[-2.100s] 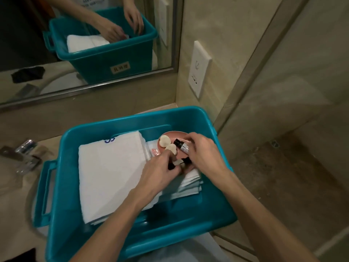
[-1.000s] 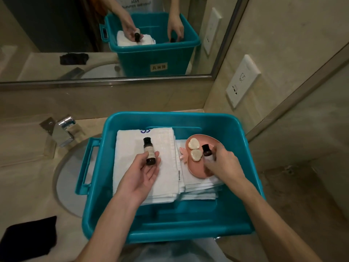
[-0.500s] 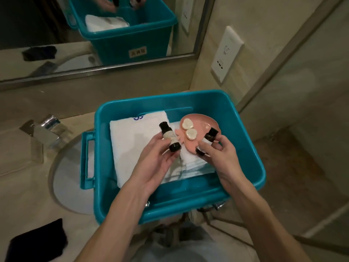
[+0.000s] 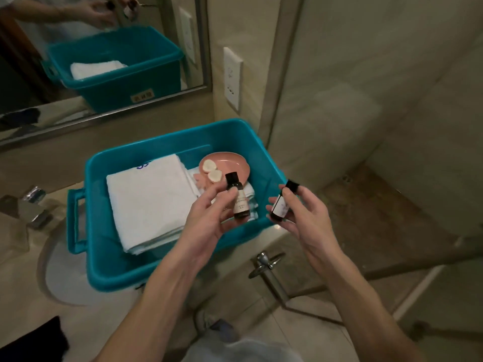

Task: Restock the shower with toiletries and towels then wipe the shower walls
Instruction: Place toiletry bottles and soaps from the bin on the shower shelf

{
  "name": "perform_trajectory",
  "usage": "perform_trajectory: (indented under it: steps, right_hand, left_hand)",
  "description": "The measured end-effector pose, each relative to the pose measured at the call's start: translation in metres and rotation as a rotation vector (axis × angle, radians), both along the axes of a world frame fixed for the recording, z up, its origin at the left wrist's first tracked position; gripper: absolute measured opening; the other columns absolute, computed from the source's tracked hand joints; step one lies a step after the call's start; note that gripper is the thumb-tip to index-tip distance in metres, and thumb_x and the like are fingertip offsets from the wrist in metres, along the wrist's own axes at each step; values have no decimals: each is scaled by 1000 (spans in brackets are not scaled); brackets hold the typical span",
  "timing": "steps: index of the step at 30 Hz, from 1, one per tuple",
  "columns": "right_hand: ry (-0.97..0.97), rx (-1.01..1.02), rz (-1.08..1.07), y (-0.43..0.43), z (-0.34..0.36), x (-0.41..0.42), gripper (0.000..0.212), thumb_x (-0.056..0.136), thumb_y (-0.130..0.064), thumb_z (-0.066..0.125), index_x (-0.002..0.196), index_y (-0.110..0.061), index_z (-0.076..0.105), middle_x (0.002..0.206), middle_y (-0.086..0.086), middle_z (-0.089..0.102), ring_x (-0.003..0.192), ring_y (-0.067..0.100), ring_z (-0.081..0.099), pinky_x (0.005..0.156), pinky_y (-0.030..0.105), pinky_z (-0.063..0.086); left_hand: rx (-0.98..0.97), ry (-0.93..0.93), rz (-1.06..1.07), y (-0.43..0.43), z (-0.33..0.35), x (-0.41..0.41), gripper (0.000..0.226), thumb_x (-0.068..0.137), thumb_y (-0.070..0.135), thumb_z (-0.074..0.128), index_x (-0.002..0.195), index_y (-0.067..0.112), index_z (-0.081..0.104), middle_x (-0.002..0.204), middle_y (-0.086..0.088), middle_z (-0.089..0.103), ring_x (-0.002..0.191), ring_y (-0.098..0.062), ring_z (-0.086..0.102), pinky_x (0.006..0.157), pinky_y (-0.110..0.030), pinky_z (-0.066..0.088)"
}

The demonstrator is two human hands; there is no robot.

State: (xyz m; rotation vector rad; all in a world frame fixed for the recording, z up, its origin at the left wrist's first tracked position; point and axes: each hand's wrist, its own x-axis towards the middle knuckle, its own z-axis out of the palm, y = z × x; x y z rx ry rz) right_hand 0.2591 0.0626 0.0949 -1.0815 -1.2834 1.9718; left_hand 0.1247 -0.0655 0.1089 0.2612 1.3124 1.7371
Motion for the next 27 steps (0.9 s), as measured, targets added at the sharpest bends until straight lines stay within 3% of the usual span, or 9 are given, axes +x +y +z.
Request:
perform_trajectory:
  steps: [6,11,14,17,19,23,27]
  right_hand:
    - [-26,-2,-3,-7,-8,100,19,97,-20,65,113,-13,71,103,17,76,100,29,73,87,42,59]
    - [-115,-44,-10,-17,-19,174,20,89,-20,73,109,-15,74,106,15,75,100,26,74,74,34,61]
    - [-100,-96,-40,-24,-27,209,25,85,-23,78,108,-15,74,110,13,75,102,24,73,81,40,61]
    - [-134,-112,-105,-37,-34,239,23,83,-26,79,104,-17,75,107,9,76,100,22,74,88,45,60]
    - [-164,-112,-143,-49,-41,259,21,84,-28,79,101,-16,74,105,7,76,96,20,74,88,44,61]
    - [-207,-138,-300,-74,-54,296,24,85,-23,78,102,-9,70,104,6,76,82,11,72,68,28,60]
    - [-276,-214,-483,-106,-73,331,25,83,-23,81,102,-10,70,106,9,75,96,19,73,74,34,62]
  left_hand:
    - [-111,74,-33,-5,-7,83,17,99,16,57,114,15,65,103,-16,75,91,-27,70,74,-37,61]
    - [-172,17,-60,-17,-18,148,13,100,18,54,105,17,66,102,-16,74,87,-24,70,77,-39,55]
    - [-213,-10,-76,-21,-32,176,15,98,18,56,103,18,70,109,-21,73,93,-28,66,76,-39,56]
    - [-276,-38,-114,-26,-49,198,22,98,18,57,117,11,66,119,-27,68,100,-30,66,77,-39,57]
    - [-315,-48,-166,-29,-60,210,21,97,16,57,116,10,66,112,-23,72,98,-29,69,83,-41,58]
    - [-318,-73,-325,-28,-82,232,15,97,12,53,105,8,66,72,-6,67,60,-11,64,82,-40,53]
    - [-411,-32,-515,-29,-105,246,11,92,16,62,102,16,67,97,-14,72,90,-23,67,84,-39,57]
